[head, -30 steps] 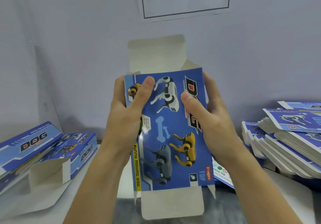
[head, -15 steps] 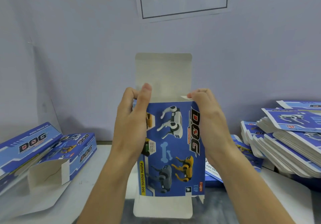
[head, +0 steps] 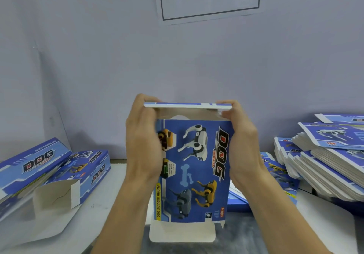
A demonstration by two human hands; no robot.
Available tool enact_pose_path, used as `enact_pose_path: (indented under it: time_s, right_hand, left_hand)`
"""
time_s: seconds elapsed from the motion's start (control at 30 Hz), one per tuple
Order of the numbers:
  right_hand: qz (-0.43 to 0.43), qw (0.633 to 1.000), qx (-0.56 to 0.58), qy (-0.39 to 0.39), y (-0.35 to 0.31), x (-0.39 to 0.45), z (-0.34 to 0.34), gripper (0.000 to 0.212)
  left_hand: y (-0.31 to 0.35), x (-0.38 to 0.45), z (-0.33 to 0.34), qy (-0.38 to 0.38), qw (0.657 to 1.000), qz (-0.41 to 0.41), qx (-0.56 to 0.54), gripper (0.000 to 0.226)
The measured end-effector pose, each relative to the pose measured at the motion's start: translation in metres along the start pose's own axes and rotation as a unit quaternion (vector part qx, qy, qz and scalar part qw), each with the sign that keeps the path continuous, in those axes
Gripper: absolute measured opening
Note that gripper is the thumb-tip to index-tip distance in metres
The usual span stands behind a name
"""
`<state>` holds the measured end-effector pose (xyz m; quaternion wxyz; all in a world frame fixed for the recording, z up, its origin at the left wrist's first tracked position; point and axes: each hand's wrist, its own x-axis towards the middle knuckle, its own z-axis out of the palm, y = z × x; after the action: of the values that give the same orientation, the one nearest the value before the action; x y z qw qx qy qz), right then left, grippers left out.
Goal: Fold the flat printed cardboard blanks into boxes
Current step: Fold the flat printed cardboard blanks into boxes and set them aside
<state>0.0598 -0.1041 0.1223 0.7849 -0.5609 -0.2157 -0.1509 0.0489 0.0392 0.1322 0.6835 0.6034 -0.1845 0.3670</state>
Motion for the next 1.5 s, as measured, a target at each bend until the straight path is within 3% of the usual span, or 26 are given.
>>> enact_pose_path:
  time_s: [0.1, 0.17, 0.3, 0.47, 0.8, 1.07, 1.27, 1.43, 1.5]
  right_hand:
    - [0.016, 0.996, 0.09, -0.009, 0.0, -0.004, -0.002, 0.038]
    - [0.02, 0.998, 0.066, -0.011, 0.0, -0.006, -0.002, 0.045]
    - [-0.012, 0.999, -0.003, -0.032, 0.001, -0.005, 0.0, 0.032]
    - [-0.05, 0.998, -0.03, -0.023, 0.003, -0.005, -0.001, 0.026]
    - [-0.091, 0.992, -0.079, 0.044, 0.005, -0.006, 0.007, 0.034]
    - [-0.056, 0.998, -0.02, 0.033, 0.008, -0.005, 0.002, 0.023]
    - [-0.035, 0.999, -0.025, 0.014, 0.012, -0.003, -0.003, 0.023]
    - [-0.026, 1.0, -0.015, 0.001, 0.013, -0.002, -0.003, 0.022]
    - [-0.026, 1.0, -0.013, 0.002, 0.014, -0.002, -0.004, 0.023]
  left_hand:
    - [0.0, -0.003, -0.001, -0.001, 0.998, 0.009, -0.059, 0.042]
    - [-0.001, -0.004, -0.002, -0.006, 0.999, -0.009, -0.048, 0.051]
    - [-0.007, -0.003, -0.006, -0.059, 0.998, -0.029, -0.003, 0.027]
    - [-0.008, -0.003, -0.009, -0.08, 0.997, -0.017, 0.003, 0.026]
    - [-0.005, -0.001, -0.006, -0.029, 0.999, -0.008, 0.038, 0.018]
    - [-0.005, -0.002, -0.007, -0.055, 0.998, -0.028, 0.033, 0.016]
    - [-0.001, -0.001, -0.012, -0.102, 0.993, -0.044, -0.038, 0.013]
    - [-0.002, -0.002, -0.013, -0.117, 0.99, -0.054, -0.065, 0.026]
    - [-0.001, -0.003, -0.01, -0.123, 0.991, -0.037, -0.049, 0.02]
